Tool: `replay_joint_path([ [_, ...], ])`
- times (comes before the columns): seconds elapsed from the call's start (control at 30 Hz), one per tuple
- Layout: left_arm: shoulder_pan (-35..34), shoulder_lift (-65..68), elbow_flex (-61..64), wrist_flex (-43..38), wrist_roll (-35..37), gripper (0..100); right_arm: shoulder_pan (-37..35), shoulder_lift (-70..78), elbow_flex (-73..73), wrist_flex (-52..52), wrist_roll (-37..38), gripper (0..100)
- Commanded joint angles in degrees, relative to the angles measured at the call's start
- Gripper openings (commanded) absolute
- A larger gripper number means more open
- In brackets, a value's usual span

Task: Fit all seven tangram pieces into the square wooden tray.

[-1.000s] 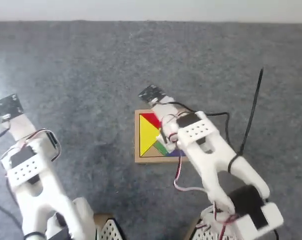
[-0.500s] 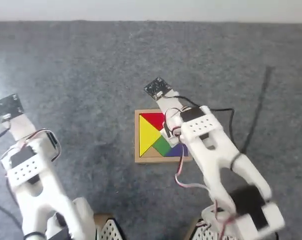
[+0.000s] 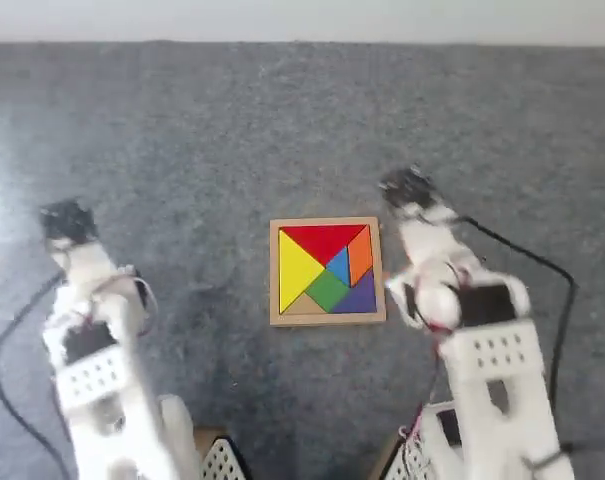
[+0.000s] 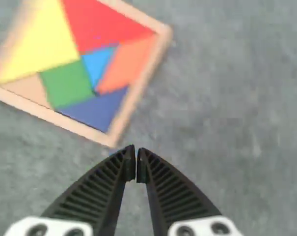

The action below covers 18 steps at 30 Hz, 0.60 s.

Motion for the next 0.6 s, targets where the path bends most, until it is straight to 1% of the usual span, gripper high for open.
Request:
replay_joint_path([
  [0.0,4.6,-19.2,6.3,0.6,-0.3,8,8.7,-13.1,7.9,0.3,0.0,2.0],
  [0.07,5.7,-28.4,11.2,0.6,-0.3,8,12.6,-20.1,14.8,-2.3,0.3,1.8],
  [0.17,6.4,-40.4,18.0,1.3,-0.2,8,16.6,-31.1,25.0,-5.5,0.0,1.7],
  [0.2,6.6,-43.3,17.7,3.9,0.1,8,17.5,-34.9,28.1,-5.1,0.0,1.7],
  [0.27,7.9,-45.5,15.8,10.1,-0.2,8,19.0,-43.2,33.3,-2.2,0.0,1.7],
  [0.33,10.0,-44.0,16.4,11.8,-0.3,8,20.6,-51.3,38.0,1.5,0.0,1.7],
  [0.4,11.7,-43.3,17.9,12.1,-0.2,8,22.2,-51.4,40.7,3.6,0.1,1.7],
  [0.5,12.0,-43.8,17.6,15.8,-0.3,8,24.3,-47.3,44.9,-0.2,0.1,1.7],
  [0.57,12.0,-44.0,17.6,19.5,-0.1,8,24.7,-47.3,44.8,-1.6,0.4,1.7],
])
